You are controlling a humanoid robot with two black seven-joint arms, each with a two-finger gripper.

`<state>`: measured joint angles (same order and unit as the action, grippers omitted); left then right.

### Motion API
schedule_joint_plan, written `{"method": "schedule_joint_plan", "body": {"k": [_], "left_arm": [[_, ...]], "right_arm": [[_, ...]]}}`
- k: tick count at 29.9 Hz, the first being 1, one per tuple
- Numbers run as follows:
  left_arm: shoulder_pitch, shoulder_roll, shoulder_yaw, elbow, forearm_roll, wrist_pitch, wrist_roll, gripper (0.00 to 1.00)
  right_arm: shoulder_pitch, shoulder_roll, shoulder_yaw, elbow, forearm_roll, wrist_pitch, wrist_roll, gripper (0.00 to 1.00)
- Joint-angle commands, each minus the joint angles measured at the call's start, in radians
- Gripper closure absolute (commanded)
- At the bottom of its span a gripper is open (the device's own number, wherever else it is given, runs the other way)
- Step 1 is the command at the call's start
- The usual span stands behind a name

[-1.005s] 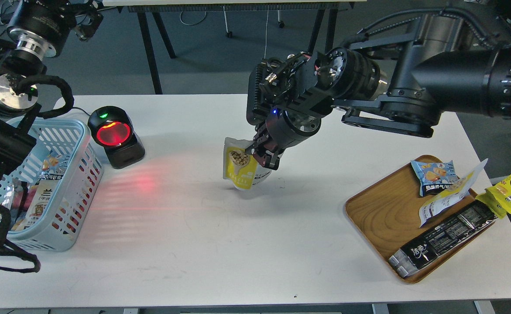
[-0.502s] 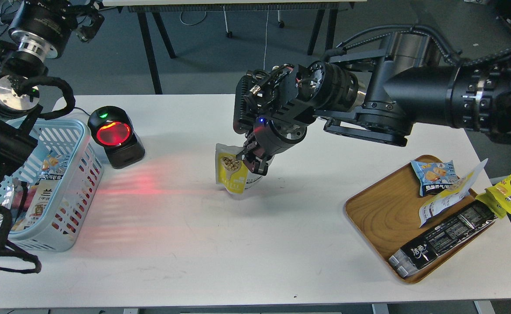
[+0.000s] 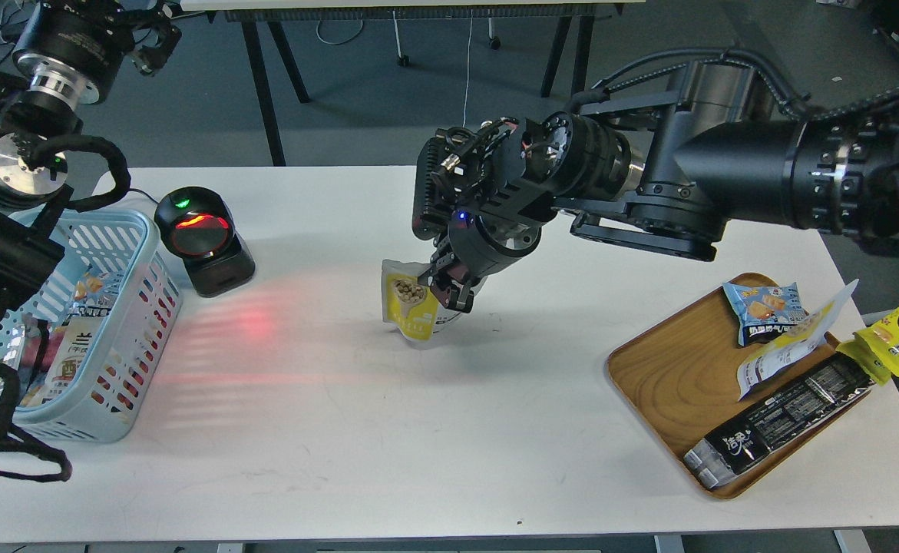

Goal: Scan snack and place in basket
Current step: 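Carry the yellow bag toward the table center and lower it, then release the bag upright on the table and retract the right arm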

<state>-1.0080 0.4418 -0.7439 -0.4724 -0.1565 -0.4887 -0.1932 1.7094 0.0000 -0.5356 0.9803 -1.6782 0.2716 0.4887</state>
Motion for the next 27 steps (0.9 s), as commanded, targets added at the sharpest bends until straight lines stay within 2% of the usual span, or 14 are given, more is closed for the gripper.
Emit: {"method": "schedule_joint_plan", "body": {"k": [1,6,13,17,20,24,27], "left_arm": [[-0.001,0.002,0.000,0.000,0.000,0.000,0.000,0.00],[0.000,0.002,0.000,0.000,0.000,0.000,0.000,0.00],[-0.004,0.002,0.001,-0.002,-0.002,0.000,0.001,0.00],[-0.014,0.008,0.001,-0.005,0.000,0.000,0.006,0.00],[-0.017,0.009,0.001,-0.012,0.000,0.000,0.012,0.00],[-0.037,0.023,0.044,-0.055,0.032,0.000,0.029,0.00],[-0.056,0.086,0.123,-0.179,0.168,0.000,0.017,0.00]], "right_arm": [[0.001,0.000,-0.001,0.009,-0.001,0.000,0.000,0.98],[0.001,-0.003,-0.004,0.032,-0.006,0.000,0.000,0.94],[0.053,-0.084,0.008,0.112,0.000,-0.055,0.000,0.76],[0.111,-0.199,0.049,0.159,0.043,-0.083,0.000,0.60],[0.116,-0.317,0.123,0.187,0.138,-0.081,0.000,0.38],[0.090,-0.471,0.209,0.216,0.267,-0.080,0.000,0.29],[0.012,-0.567,0.290,0.224,0.350,-0.087,0.000,0.16]]}}
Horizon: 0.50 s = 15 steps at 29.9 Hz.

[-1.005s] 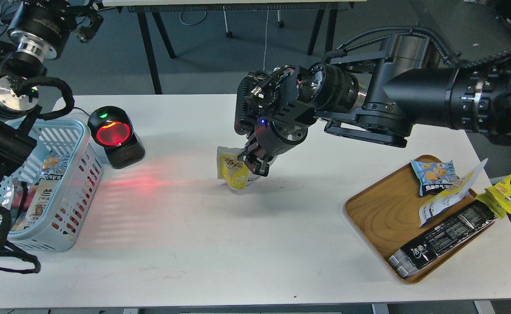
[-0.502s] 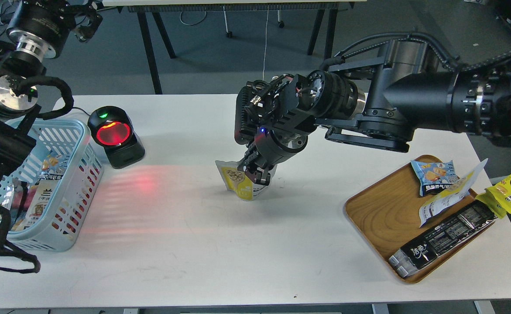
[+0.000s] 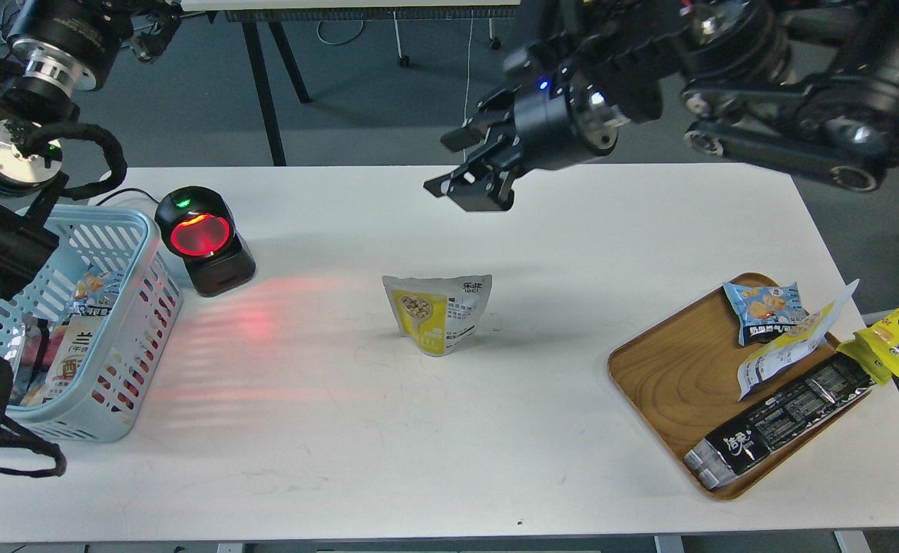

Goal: Scan snack and place in basket
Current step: 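Release the bag upright on the table and retract the right arm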

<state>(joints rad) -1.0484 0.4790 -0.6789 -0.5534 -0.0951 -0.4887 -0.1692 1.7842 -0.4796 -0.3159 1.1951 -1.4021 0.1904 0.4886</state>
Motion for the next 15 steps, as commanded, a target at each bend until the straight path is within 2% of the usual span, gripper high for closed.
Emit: {"method": "schedule_joint_plan", "body": {"k": [1,3,8,15], "left_arm": [[-0.016,0.070,0.061,-0.144,0.161,0.000,-0.007,0.00],[-0.016,0.098,0.061,-0.219,0.248,0.000,-0.007,0.00],[-0.019,0.167,0.065,-0.361,0.472,0.000,-0.003,0.00],[-0.062,0.162,0.065,-0.463,0.652,0.000,0.003,0.00]], "right_arm": [[-0.096,-0.124,0.110,0.011,0.099,-0.006,0.000,0.10],[-0.170,-0.180,0.190,0.011,0.142,-0.006,0.000,0.04],[-0.373,-0.295,0.349,0.006,0.375,0.004,0.000,0.03],[-0.512,-0.338,0.411,-0.028,0.667,-0.006,0.000,0.02]]}}
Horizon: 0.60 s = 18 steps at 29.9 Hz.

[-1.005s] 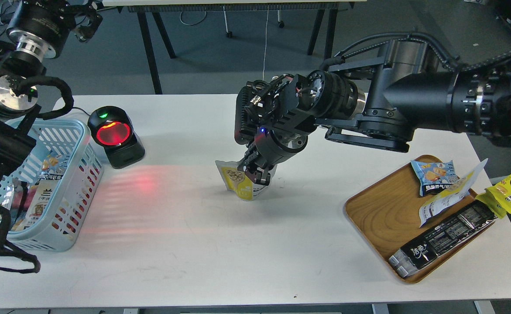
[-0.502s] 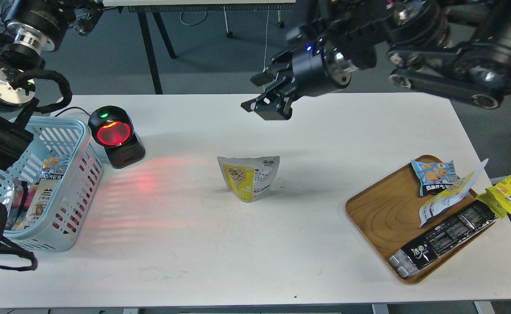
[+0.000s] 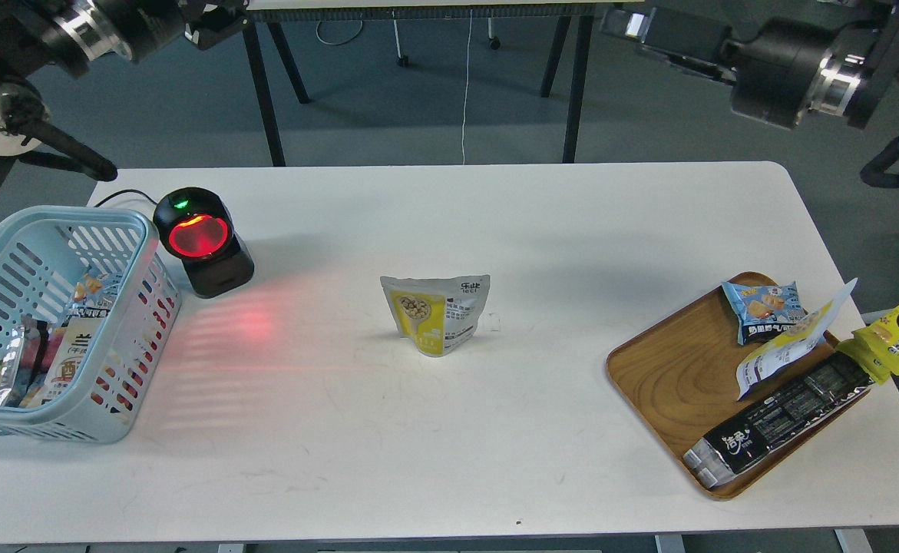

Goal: Scan snack and place in basket
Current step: 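Release the bag upright on the table and retract the right arm, then reach the left gripper to the standing yellow bag and grasp it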

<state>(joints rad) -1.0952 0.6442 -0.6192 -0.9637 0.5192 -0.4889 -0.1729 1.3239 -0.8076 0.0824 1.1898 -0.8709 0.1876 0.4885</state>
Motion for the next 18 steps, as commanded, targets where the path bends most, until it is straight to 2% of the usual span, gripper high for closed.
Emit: {"method": "schedule_joint_plan", "body": {"k": [1,5,12,15,18], "left_arm": [[-0.015,-0.003,0.009,-0.090,0.048,0.000,0.010,0.01],[-0.022,-0.003,0.009,-0.268,0.256,0.000,0.024,0.07],[0.011,-0.072,0.048,-0.505,0.750,0.000,0.020,0.07],[0.028,-0.113,0.116,-0.567,0.951,0.000,0.013,0.09],[0.037,-0.161,0.176,-0.576,1.180,0.000,0.013,0.09]], "right_arm": [[-0.063,-0.010,0.013,-0.041,0.192,-0.001,0.000,0.02],[-0.081,0.007,0.008,-0.152,0.430,0.024,0.000,0.02],[-0.130,0.146,0.014,-0.450,0.881,0.139,0.000,0.02],[-0.186,0.169,0.025,-0.501,1.047,0.187,0.000,0.02],[-0.258,0.168,0.072,-0.496,1.118,0.219,0.000,0.02]]}}
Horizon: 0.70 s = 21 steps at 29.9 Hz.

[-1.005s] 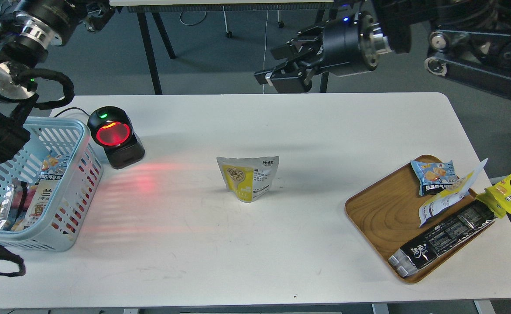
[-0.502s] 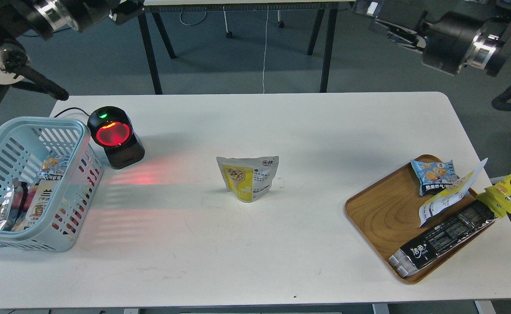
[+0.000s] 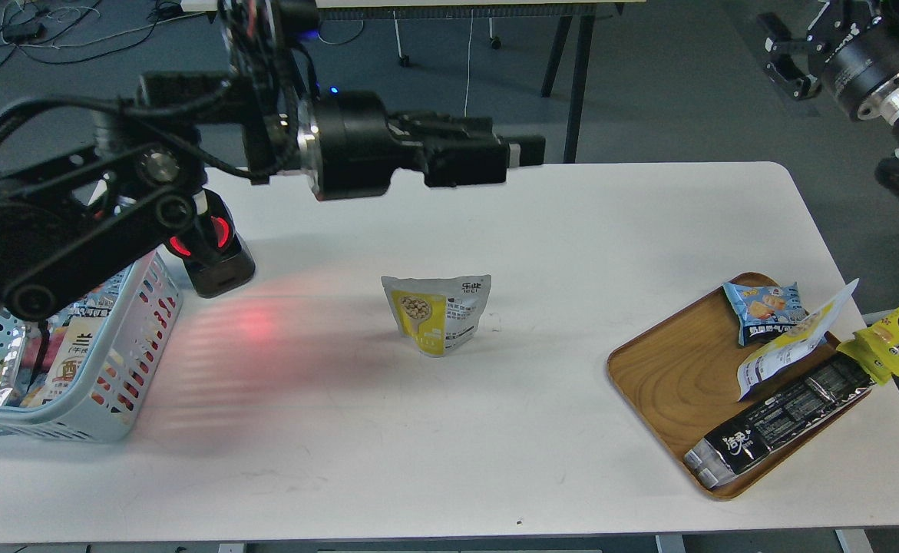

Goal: Scan snack and place in basket
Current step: 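Reach the left gripper to the standing yellow bag and grasp it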

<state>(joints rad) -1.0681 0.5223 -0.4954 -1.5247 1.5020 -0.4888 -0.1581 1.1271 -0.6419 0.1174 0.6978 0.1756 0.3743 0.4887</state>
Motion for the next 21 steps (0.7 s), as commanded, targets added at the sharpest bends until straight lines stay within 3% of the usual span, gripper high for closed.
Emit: {"method": "schedule_joint_plan", "body": {"k": [1,6,17,19,21], "left_arm": [[0.014,-0.051,0.069,-0.014,0.290,0.000,-0.004,0.09],[0.065,-0.064,0.147,-0.011,0.602,0.000,-0.089,0.09],[0.122,-0.091,0.176,0.132,0.680,0.000,-0.093,0.11],[0.122,-0.084,0.176,0.141,0.680,0.000,-0.098,0.20],[0.122,-0.082,0.176,0.146,0.680,0.000,-0.100,0.35]], "right_arm": [[-0.090,0.002,0.062,-0.003,0.079,0.041,0.000,0.02],[-0.196,0.002,0.157,0.032,0.079,0.054,0.000,0.02],[-0.202,-0.009,0.173,0.117,0.076,0.052,0.000,0.01],[-0.202,-0.005,0.173,0.117,0.074,0.052,0.000,0.01],[-0.196,-0.004,0.173,0.117,0.074,0.054,0.000,0.01]]}}
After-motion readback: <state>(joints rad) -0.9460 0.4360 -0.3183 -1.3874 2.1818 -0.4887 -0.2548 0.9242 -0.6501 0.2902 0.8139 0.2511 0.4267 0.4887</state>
